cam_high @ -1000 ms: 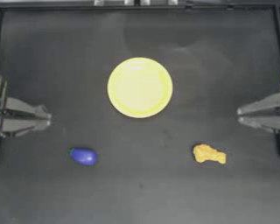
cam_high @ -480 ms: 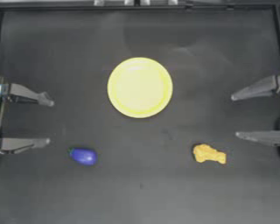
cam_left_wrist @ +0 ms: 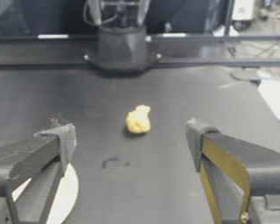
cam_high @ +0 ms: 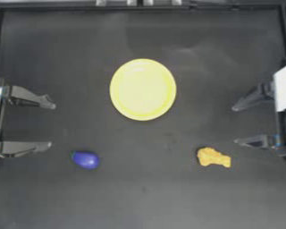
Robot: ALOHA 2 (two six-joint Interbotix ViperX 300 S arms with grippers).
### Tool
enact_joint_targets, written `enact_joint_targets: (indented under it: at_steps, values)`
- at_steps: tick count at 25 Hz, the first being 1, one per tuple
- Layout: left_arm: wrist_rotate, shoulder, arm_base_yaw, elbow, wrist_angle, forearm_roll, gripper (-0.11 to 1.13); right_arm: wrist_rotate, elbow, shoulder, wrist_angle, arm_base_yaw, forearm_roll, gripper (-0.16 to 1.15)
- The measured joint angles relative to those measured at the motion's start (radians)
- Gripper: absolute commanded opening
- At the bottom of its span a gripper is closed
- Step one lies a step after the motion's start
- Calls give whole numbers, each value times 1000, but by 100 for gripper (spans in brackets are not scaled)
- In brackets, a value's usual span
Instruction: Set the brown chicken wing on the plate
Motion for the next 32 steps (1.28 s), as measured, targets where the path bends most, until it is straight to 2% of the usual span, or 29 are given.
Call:
enact_joint_targets:
  at_steps: [8, 19, 32]
  values:
    - [-3, -2, 5, 0, 20, 0, 103, 38, -12, 147, 35, 21, -3, 100]
    - [-3, -2, 17, 0, 21, 0, 103, 170, -12, 318, 35, 104, -63, 100]
    - [-3, -2, 21, 0, 29, -2, 103, 222, 28, 460, -107, 106, -80, 100]
